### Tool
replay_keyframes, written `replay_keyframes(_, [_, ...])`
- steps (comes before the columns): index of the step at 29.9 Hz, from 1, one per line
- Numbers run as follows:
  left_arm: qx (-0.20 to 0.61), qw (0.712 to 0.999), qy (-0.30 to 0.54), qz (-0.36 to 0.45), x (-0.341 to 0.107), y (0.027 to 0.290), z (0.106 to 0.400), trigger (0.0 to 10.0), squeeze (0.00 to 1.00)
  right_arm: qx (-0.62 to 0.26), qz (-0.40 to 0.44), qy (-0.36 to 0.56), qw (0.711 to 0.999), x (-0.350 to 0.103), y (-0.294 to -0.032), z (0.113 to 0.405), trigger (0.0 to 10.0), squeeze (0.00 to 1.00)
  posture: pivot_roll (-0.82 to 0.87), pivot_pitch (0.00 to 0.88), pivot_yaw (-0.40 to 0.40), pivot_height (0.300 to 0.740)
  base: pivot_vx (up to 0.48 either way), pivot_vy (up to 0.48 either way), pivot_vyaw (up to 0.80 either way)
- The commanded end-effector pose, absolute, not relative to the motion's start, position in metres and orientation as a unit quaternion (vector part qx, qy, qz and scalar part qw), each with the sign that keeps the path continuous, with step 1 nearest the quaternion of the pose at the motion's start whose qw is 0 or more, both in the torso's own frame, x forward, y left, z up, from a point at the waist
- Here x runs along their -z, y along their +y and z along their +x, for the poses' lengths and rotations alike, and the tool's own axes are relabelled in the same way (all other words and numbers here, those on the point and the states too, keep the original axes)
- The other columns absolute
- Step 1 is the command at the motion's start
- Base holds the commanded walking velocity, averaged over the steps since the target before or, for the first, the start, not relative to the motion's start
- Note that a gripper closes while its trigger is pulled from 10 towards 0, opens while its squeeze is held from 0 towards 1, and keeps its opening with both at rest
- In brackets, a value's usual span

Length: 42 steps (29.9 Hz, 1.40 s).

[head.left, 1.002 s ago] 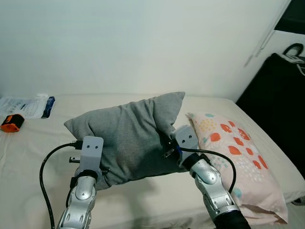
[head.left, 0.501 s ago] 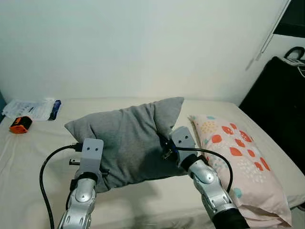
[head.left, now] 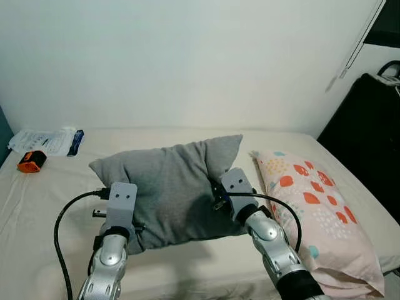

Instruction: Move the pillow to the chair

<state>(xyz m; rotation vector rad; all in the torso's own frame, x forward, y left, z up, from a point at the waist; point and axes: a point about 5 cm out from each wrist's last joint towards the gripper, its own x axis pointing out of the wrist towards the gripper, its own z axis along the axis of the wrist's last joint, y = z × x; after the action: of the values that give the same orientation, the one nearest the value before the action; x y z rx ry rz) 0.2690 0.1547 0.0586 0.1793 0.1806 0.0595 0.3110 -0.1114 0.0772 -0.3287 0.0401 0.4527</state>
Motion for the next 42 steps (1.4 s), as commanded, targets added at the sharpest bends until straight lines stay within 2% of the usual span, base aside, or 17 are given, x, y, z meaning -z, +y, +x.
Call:
replay_keyframes(1, [0.002,0.994,0.08,0.075,-0.062,0.138,0.275,10.0,0.0,-0.237,-0.178,0.04,0.954,-0.071,-0.103,0.313,10.0,0.0,0.03,0.0,-0.157,0.721,0.0,0.0,0.0])
replay_keyframes(4, [-0.005,0.993,0.087,0.075,-0.056,0.14,0.27,10.0,0.0,-0.202,-0.164,0.066,0.963,-0.067,-0.114,0.318,10.0,0.0,0.04,0.0,-0.16,0.721,0.0,0.0,0.0])
replay_keyframes(10, [-0.005,0.994,0.084,0.072,-0.057,0.141,0.269,10.0,0.0,-0.206,-0.161,0.07,0.963,-0.065,-0.112,0.318,10.0,0.0,0.05,0.0,-0.16,0.721,0.0,0.0,0.0])
replay_keyframes(15, [0.0,0.995,0.077,0.071,-0.06,0.14,0.272,10.0,0.0,-0.224,-0.152,0.077,0.96,-0.063,-0.105,0.317,10.0,0.0,0.05,0.0,-0.159,0.721,0.0,0.0,-0.8])
replay_keyframes(42, [-0.013,0.995,0.074,0.068,-0.06,0.141,0.274,10.0,0.0,-0.233,-0.154,0.079,0.957,-0.063,-0.104,0.319,10.0,0.0,0.04,0.0,-0.176,0.721,0.0,0.0,-0.8])
